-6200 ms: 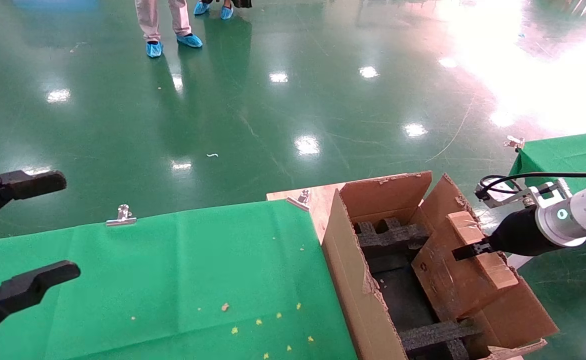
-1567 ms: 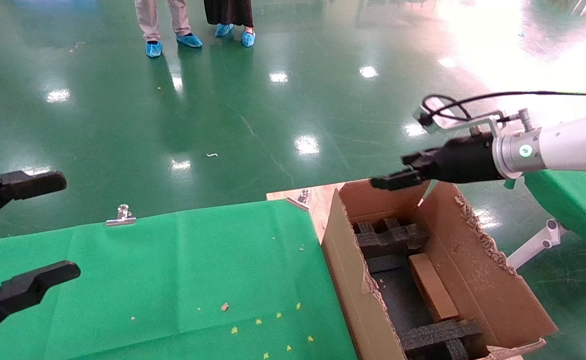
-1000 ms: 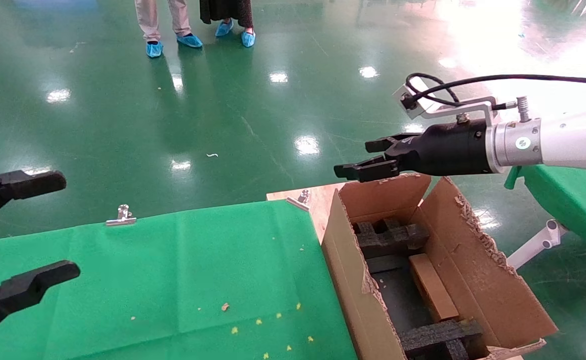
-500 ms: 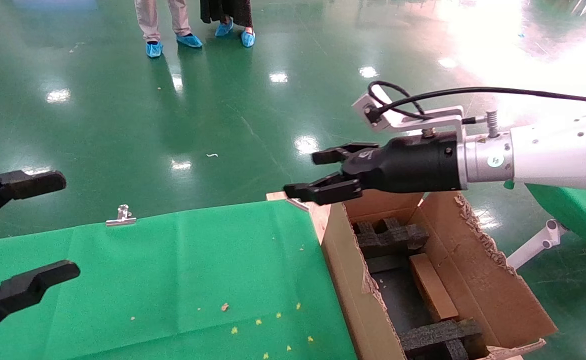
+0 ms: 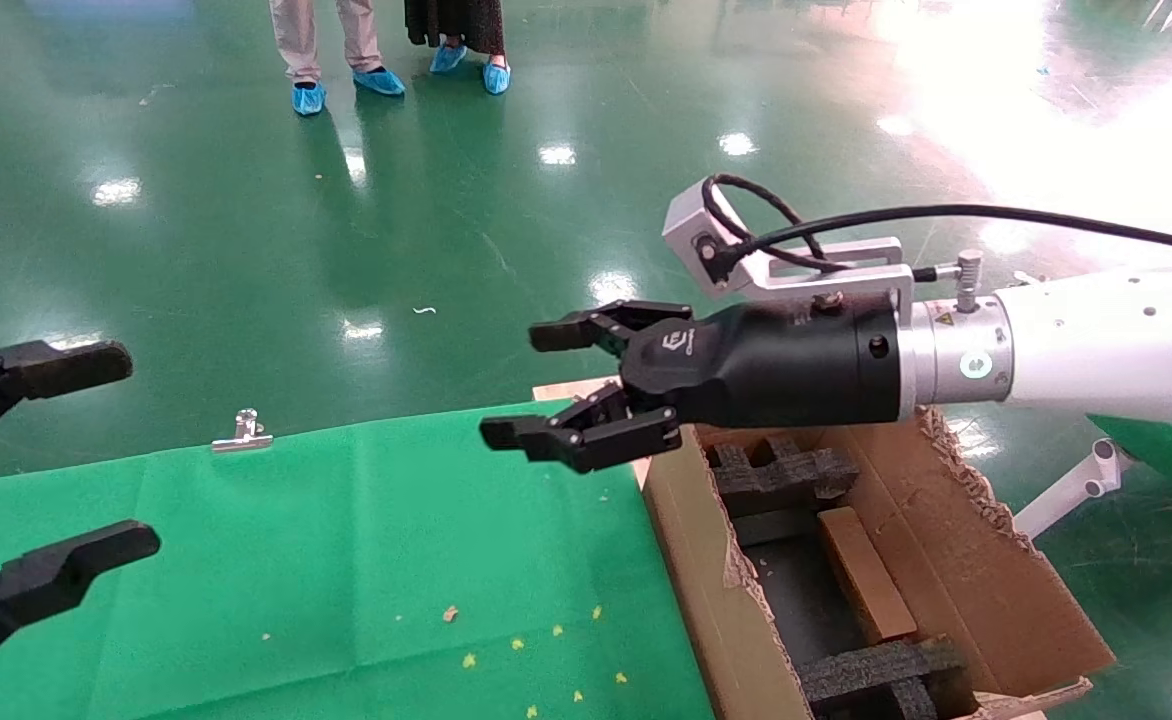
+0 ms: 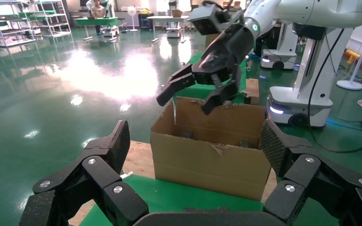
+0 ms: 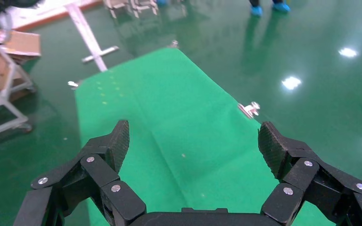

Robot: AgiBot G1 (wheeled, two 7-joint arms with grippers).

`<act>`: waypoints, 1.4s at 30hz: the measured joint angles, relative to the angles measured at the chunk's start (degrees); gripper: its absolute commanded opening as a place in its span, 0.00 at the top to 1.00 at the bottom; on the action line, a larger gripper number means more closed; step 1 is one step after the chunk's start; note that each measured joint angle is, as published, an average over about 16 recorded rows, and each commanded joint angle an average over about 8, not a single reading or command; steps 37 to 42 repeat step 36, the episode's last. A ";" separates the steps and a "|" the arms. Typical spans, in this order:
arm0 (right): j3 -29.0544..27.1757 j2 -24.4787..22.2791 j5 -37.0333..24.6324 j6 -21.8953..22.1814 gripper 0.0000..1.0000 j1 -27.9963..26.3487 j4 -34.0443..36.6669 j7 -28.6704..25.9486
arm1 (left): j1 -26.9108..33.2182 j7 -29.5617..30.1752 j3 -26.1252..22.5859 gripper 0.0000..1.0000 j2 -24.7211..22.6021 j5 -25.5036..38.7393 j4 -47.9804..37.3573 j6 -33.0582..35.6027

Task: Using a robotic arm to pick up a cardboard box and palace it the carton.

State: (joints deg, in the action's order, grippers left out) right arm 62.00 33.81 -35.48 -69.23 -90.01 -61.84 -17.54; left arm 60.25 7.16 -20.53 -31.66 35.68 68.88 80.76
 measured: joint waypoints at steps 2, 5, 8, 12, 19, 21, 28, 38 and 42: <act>-3.08 0.08 -0.43 -1.10 0.00 1.90 -0.79 0.45 | 0.00 0.00 0.00 0.00 0.00 0.00 0.00 0.00; -7.57 0.20 -1.05 -2.71 0.00 4.68 -1.93 1.12 | 0.00 0.00 0.00 0.00 0.00 0.00 0.00 0.00; -11.97 0.31 -1.66 -4.29 0.00 7.41 -3.06 1.77 | 0.00 0.00 0.00 0.00 0.00 0.00 0.00 0.00; -17.71 0.46 -2.46 -6.34 0.00 10.96 -4.52 2.62 | 0.00 0.00 0.00 0.00 0.00 0.00 0.00 0.00; -27.33 0.72 -3.79 -9.79 0.00 16.91 -6.98 4.04 | 0.00 0.00 0.00 0.00 0.00 0.00 0.00 0.00; -30.06 0.79 -4.17 -10.76 0.00 18.59 -7.67 4.44 | 0.00 0.00 0.00 0.00 0.00 0.00 0.00 0.00; -39.14 1.02 -5.42 -14.01 0.00 24.20 -9.98 5.78 | 0.00 0.00 0.00 0.00 0.00 0.00 0.00 0.00; -44.70 1.16 -6.18 -15.98 0.00 27.62 -11.39 6.58 | 0.00 0.00 0.00 0.00 0.00 0.00 0.00 0.00; -44.70 1.16 -6.18 -15.98 0.00 27.62 -11.39 6.58 | 0.00 0.00 0.00 0.00 0.00 0.00 0.00 0.00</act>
